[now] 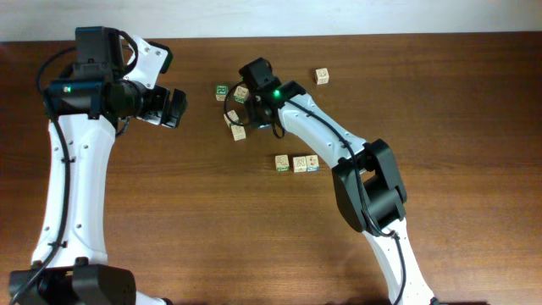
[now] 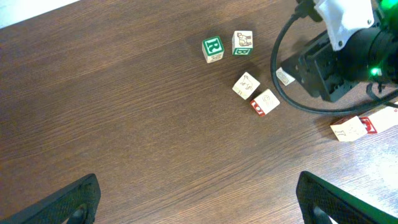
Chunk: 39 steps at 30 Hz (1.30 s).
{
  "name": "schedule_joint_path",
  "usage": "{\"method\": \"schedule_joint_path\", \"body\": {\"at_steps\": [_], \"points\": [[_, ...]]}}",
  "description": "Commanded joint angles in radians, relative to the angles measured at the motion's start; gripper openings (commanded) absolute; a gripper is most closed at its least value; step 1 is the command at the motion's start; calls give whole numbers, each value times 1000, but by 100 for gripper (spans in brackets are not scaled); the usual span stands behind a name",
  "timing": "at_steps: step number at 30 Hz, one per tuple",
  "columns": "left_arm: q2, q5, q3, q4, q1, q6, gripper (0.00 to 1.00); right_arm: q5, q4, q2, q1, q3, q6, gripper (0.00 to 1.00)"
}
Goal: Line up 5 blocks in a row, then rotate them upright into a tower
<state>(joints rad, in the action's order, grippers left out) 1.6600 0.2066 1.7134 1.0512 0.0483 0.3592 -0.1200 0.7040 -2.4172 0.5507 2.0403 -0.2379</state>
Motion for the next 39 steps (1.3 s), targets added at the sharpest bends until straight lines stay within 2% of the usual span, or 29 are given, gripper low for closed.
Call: {"method": "schedule_joint_path", "body": {"at_steps": [1, 3, 16, 18, 23, 27, 31, 34, 39], "points": [[1, 11, 22, -2, 7, -6, 99, 37, -13, -13, -10, 11, 25, 48], [1, 11, 22, -2, 7, -6, 99, 41, -12, -13, -7, 11, 25, 45], [1, 11, 22, -2, 7, -6, 99, 113, 27, -14, -7, 5, 24, 44], [1, 11, 22, -2, 7, -6, 99, 113, 34, -14, -7, 4, 21, 40], [1, 11, 22, -2, 7, -6, 99, 113, 39, -14, -7, -10, 21, 37], [1, 11, 22, -2, 7, -6, 99, 114, 35, -14, -7, -10, 15, 29], [1, 11, 22, -2, 7, -6, 99, 196, 68, -14, -7, -10, -12, 29], [1, 11, 22, -2, 7, -6, 99, 223, 149, -14, -6, -10, -116, 30], [1, 11, 22, -2, 7, -6, 99, 275, 261, -13, -2, -10, -182, 30]]}}
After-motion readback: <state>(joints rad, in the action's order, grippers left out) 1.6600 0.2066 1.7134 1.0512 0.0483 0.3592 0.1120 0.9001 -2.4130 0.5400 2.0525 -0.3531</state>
